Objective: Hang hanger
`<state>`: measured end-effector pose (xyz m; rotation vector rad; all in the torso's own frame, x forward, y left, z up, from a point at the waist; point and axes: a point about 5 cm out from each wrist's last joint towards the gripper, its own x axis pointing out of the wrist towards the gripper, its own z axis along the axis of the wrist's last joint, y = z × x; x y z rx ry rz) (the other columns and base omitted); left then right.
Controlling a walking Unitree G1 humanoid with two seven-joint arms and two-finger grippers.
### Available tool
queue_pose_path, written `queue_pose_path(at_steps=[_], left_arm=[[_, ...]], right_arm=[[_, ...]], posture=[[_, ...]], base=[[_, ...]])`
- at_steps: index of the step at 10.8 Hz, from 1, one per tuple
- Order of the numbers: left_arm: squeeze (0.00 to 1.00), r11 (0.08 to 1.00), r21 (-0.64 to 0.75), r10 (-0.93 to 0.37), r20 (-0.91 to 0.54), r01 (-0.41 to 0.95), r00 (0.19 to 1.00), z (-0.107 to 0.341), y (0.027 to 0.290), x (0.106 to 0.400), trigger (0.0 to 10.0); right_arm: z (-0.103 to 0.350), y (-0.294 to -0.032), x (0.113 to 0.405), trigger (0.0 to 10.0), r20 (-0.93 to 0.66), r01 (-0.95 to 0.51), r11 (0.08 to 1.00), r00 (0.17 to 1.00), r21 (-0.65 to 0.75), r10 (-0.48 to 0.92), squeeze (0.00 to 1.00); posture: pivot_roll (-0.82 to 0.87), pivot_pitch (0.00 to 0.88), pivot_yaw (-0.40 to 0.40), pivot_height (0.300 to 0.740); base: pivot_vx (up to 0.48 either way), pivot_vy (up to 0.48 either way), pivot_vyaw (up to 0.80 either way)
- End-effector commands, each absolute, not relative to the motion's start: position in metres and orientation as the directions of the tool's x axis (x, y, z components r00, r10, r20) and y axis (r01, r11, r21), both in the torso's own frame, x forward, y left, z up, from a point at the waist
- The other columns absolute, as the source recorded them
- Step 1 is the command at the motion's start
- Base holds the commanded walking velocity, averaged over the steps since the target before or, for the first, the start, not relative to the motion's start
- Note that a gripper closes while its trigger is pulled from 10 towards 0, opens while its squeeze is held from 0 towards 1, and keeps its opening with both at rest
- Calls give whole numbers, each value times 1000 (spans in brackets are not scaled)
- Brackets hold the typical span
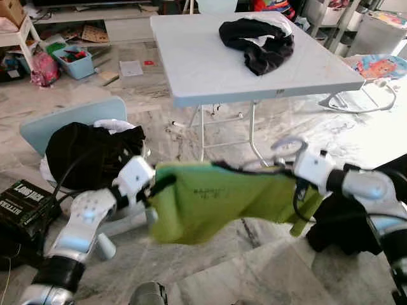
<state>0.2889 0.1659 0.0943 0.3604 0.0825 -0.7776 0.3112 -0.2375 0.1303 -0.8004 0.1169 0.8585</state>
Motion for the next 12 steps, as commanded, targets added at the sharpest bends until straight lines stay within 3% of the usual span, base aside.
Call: queue_pose_path(at_steps=[1, 3, 7, 12], left_arm=[[1000, 679, 316, -644, -176, 663, 744, 100, 170, 295, 10000], [1000, 728, 277, -626, -103, 627, 773, 109, 170, 300, 10000], [1000, 711, 278, -653, -82, 646, 753, 105, 148, 291, 10000], [1000, 764, 305, -567, -102, 568, 817, 96, 171, 287, 10000]], right_arm=[[144, -241, 319, 10000, -341, -663, 422, 710, -618, 616, 0], [148, -243, 329, 10000, -306, -586, 481, 784, -652, 540, 0], [149, -243, 347, 10000, -276, -476, 512, 865, -715, 418, 0], [147, -243, 322, 10000, -389, -751, 400, 630, -525, 672, 0]], posture=[[-97, 0, -50, 740], [-94, 0, -51, 740], [-87, 0, -47, 740], [-81, 0, -42, 740]], base=[[0, 0, 0], [0, 0, 0], [0, 0, 0], [0, 0, 0]])
